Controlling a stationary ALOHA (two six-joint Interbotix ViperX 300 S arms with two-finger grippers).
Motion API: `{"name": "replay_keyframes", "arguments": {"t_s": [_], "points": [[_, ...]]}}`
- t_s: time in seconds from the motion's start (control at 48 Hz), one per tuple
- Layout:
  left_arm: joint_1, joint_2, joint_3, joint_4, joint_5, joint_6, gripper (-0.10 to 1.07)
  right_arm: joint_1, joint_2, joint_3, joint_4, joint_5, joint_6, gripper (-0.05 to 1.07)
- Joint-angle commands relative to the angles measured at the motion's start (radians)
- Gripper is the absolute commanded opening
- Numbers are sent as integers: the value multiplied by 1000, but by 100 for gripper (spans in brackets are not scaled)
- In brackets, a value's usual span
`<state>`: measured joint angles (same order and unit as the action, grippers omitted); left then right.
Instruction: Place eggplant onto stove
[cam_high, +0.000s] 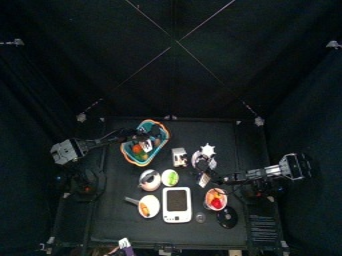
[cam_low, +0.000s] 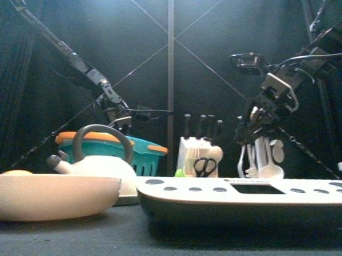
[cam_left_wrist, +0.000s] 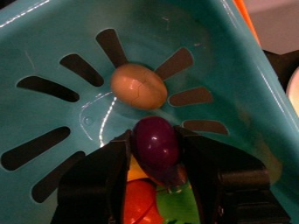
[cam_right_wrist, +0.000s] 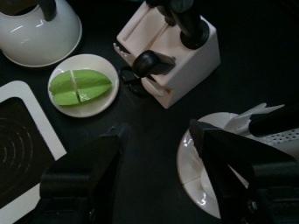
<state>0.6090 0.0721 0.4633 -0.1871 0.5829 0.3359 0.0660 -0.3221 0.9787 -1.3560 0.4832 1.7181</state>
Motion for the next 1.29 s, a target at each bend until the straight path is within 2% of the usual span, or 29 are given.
{"name": "replay_keyframes", "arguments": {"t_s": [0.0,0.458,0.646,0.75,0.938,1.062,1.271], "points": [[5,-35,-28,2,-3,0,58,-2,-9,-20,-3,-2,-2,91],[0,-222,9,5,0,0,58,-2,-9,-21,-6,-2,-3,91],[-57,-324,29,3,-3,2,58,-2,-9,-23,-6,-2,-2,91],[-120,-380,31,2,-20,8,58,-2,-9,-23,-6,-2,-2,91],[-319,-420,61,-5,-100,-3,58,-2,-9,-25,-6,0,-3,91],[-459,-390,69,-32,-172,-2,58,-2,-9,-25,-6,0,-2,91],[-621,-310,64,-74,-314,-3,58,-3,-9,-23,-6,0,-3,91]]}}
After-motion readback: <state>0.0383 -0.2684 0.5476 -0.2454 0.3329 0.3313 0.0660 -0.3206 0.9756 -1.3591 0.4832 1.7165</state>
